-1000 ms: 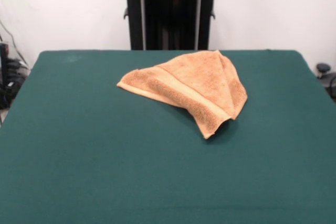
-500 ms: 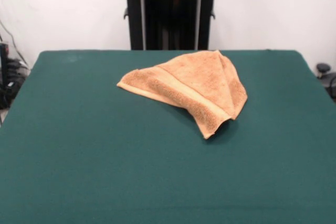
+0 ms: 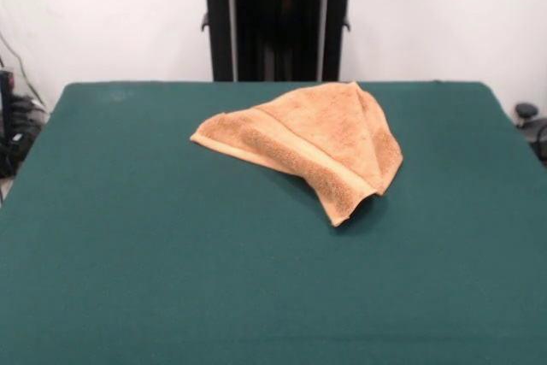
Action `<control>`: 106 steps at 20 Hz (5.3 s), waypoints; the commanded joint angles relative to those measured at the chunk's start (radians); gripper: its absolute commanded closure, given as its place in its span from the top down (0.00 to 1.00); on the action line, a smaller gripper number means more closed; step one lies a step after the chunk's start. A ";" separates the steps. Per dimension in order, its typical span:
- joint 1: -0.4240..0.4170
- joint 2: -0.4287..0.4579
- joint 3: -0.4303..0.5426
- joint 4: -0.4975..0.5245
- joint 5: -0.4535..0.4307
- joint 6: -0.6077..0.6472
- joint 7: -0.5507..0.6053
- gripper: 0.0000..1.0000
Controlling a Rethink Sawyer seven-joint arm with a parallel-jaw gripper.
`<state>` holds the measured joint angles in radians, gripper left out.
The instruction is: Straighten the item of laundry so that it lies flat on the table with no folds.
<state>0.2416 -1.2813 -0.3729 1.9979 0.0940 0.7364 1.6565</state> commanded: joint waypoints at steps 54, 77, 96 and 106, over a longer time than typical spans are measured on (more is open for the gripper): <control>-0.346 0.843 0.491 0.568 -0.007 -1.264 0.478 1.00; -0.265 1.215 0.463 0.365 -0.103 -1.514 0.631 1.00; -0.252 0.561 0.424 0.498 -0.010 -0.934 0.502 1.00; -0.257 0.519 0.419 0.468 -0.011 -0.830 0.489 1.00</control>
<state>-0.0365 -0.7493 0.0113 2.5801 0.0360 -0.2169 2.0161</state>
